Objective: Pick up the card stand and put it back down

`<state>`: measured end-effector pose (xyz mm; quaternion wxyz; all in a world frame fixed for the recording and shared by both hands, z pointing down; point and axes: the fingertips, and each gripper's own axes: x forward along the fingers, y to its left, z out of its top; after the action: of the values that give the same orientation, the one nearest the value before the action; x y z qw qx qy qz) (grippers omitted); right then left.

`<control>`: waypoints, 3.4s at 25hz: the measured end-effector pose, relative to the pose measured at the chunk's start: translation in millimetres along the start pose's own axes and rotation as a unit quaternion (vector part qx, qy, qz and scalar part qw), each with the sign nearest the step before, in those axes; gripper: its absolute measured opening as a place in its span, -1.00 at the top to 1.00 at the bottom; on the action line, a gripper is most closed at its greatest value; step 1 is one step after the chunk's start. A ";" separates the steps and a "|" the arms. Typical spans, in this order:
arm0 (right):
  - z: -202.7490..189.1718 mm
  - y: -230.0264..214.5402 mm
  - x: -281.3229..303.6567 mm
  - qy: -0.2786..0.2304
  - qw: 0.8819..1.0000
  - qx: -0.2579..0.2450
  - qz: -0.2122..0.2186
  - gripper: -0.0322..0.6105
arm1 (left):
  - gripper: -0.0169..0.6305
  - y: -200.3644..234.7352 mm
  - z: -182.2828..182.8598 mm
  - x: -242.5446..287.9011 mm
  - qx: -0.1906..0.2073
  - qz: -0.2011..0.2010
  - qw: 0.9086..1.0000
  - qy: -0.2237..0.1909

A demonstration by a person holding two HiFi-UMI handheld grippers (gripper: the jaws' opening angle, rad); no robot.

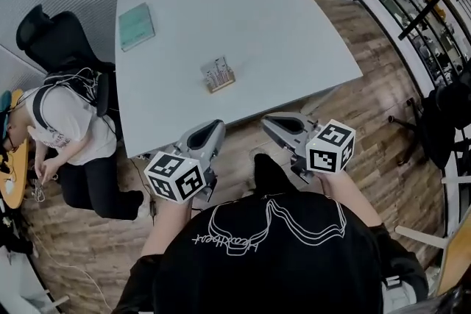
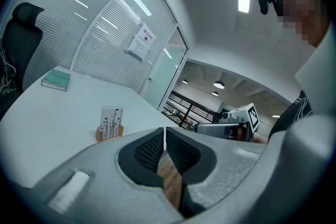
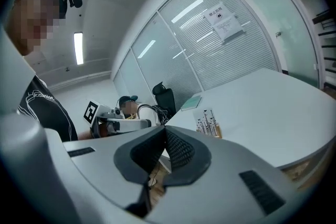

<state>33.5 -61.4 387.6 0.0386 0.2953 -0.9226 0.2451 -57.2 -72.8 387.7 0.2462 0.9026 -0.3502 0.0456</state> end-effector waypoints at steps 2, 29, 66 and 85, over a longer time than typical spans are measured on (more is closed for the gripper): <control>3.5 -19.8 10.5 0.013 1.000 0.000 0.006 0.88 | 0.90 14.7 1.1 11.2 -0.005 0.021 1.000 0.005; -32.9 -208.9 194.1 0.211 0.972 -0.099 0.027 0.52 | 0.52 220.6 -50.0 120.2 -0.083 0.157 0.979 0.103; -52.9 -216.9 216.0 0.240 0.959 -0.148 -0.007 0.64 | 0.64 234.7 -50.0 138.2 -0.015 0.192 0.973 0.124; -3.8 -120.3 141.2 0.175 0.973 -0.150 -0.018 0.64 | 0.64 140.7 -4.0 71.8 -0.015 0.162 0.983 0.080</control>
<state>-15.2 -218.8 473.1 0.2483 0.2552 -0.9222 0.1508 -95.0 -203.8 467.5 0.2763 0.8237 -0.4713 0.1520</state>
